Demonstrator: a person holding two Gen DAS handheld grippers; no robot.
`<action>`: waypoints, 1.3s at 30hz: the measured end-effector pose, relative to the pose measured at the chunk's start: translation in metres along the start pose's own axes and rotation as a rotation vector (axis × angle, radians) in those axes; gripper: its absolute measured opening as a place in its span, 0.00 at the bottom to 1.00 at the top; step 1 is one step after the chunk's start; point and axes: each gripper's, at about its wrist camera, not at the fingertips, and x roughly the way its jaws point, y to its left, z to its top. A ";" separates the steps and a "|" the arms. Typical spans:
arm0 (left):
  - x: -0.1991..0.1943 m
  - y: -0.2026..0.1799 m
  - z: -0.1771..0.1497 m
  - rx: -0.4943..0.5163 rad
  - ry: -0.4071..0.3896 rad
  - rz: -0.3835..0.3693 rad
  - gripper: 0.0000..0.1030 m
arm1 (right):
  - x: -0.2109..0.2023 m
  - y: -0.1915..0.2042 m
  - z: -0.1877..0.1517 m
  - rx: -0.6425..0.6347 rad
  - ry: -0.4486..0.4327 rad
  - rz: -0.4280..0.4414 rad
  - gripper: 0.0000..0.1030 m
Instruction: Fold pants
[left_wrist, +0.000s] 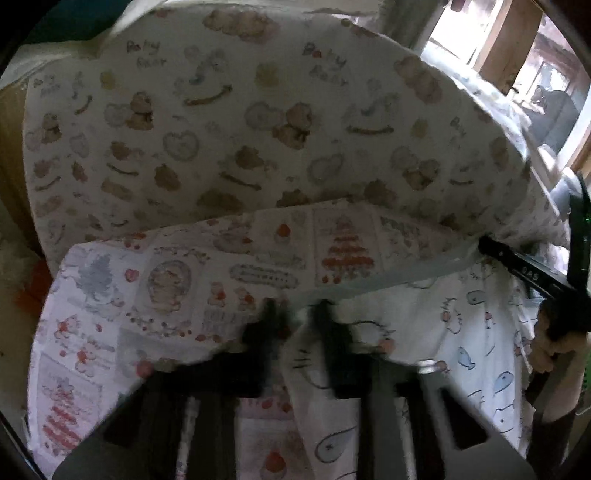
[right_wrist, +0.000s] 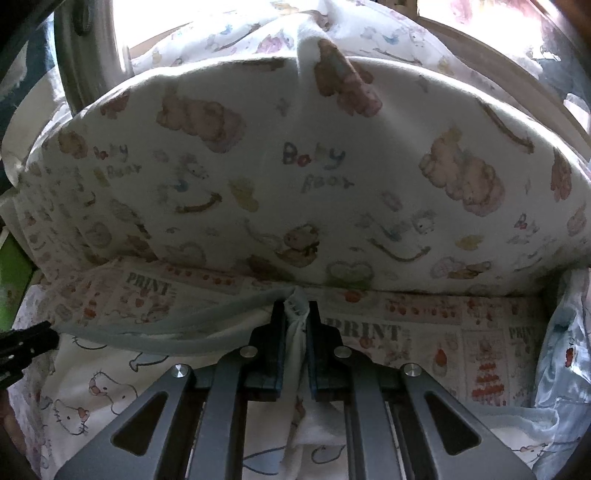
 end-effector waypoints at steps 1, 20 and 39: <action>-0.001 0.000 0.000 -0.006 -0.004 -0.017 0.04 | 0.000 -0.001 0.000 0.008 -0.010 0.007 0.09; -0.028 0.023 0.008 -0.020 -0.162 0.408 0.03 | -0.028 0.027 0.003 -0.111 -0.089 0.117 0.34; -0.037 -0.058 -0.014 0.212 -0.083 0.211 0.56 | -0.179 -0.106 -0.020 0.026 -0.385 0.009 0.62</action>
